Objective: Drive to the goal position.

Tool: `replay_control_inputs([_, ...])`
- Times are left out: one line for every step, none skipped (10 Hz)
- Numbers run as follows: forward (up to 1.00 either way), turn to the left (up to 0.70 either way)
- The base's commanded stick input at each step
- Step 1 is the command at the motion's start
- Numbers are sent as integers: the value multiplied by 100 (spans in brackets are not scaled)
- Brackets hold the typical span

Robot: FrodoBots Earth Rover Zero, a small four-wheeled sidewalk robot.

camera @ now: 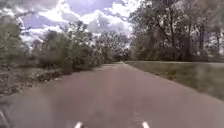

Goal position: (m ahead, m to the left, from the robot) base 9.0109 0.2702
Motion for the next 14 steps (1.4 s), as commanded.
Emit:
replay_control_inputs([100,0])
replay_control_inputs([100,0])
replay_control_inputs([100,0])
replay_control_inputs([100,0])
replay_control_inputs([100,0])
replay_control_inputs([100,0])
replay_control_inputs([100,0])
replay_control_inputs([100,0])
replay_control_inputs([100,0])
replay_control_inputs([100,0])
replay_control_inputs([100,0])
replay_control_inputs([100,0])
replay_control_inputs([100,0])
replay_control_inputs([100,0])
